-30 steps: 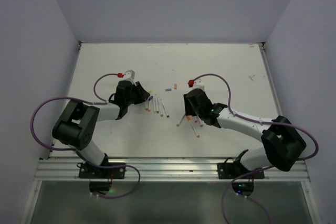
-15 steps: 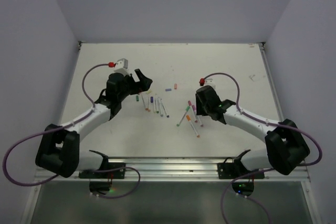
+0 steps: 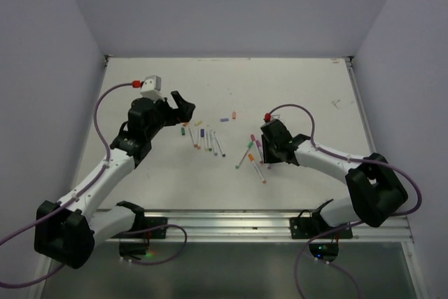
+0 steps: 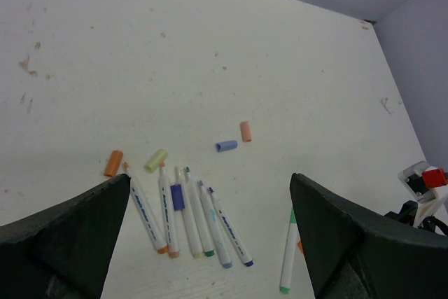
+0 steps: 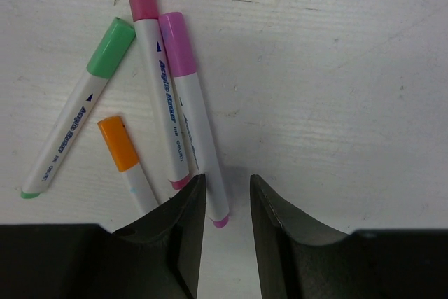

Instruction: Open the pen caps

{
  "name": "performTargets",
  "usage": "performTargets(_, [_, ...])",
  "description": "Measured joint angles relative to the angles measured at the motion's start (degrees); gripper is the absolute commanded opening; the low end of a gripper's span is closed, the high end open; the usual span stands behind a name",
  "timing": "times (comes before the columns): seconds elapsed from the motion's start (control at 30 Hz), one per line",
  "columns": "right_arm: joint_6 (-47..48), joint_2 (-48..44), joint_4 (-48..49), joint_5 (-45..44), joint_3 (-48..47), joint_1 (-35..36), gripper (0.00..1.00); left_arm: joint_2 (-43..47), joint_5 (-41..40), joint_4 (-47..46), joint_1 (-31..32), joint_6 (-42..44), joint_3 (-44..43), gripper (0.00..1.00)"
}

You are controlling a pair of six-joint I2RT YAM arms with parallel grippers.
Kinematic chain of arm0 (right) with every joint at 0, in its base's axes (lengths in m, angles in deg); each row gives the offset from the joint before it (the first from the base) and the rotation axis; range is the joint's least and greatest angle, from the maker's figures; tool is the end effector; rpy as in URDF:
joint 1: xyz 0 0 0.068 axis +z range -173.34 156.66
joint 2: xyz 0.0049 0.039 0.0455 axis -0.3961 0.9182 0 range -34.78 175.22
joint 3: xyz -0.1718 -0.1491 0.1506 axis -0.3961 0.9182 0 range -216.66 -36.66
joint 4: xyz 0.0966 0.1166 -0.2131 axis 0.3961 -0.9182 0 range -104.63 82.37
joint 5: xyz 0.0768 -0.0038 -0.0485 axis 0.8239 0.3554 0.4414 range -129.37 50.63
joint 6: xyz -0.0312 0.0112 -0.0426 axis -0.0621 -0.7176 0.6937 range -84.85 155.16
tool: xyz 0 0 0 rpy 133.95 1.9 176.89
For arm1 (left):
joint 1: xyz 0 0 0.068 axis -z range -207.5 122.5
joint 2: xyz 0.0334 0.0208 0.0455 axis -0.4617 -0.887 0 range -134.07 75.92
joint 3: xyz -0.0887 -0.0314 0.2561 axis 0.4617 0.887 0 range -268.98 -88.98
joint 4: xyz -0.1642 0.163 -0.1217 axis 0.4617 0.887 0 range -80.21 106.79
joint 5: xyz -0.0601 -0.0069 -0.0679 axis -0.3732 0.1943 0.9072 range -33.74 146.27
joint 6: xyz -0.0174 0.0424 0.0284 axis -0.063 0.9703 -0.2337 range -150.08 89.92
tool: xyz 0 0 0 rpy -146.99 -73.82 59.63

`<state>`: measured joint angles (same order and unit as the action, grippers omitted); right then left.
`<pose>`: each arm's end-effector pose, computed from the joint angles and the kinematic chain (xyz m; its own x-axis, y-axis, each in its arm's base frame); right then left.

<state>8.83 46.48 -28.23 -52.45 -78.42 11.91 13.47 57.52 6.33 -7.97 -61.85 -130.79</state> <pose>0.2180 0.1441 0.1707 -0.8430 -0.0667 -0.5338 -0.1073 0.9932 0.0453 0.2382 -0.0854 0.2850 -0.4232 -0.4085 -0.8087 0.1541 0.8471 -0.5085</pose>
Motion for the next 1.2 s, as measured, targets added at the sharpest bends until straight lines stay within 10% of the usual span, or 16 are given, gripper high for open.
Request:
performTargets(0.37, [0.2,1.14,0.0,2.16,-0.11,-0.02,0.34,2.27,1.11,2.45,0.0,0.87,0.17,1.0])
performTargets(0.93, [0.72,3.69,-0.2,0.85,-1.2,-0.07,0.0,1.36,6.36,1.64,0.0,-0.76,0.17,1.0])
performTargets(1.2, [3.58,-8.92,0.02,-0.81,-1.2,0.68,0.0,-3.89,13.35,-2.16,0.0,-8.13,0.13,1.0])
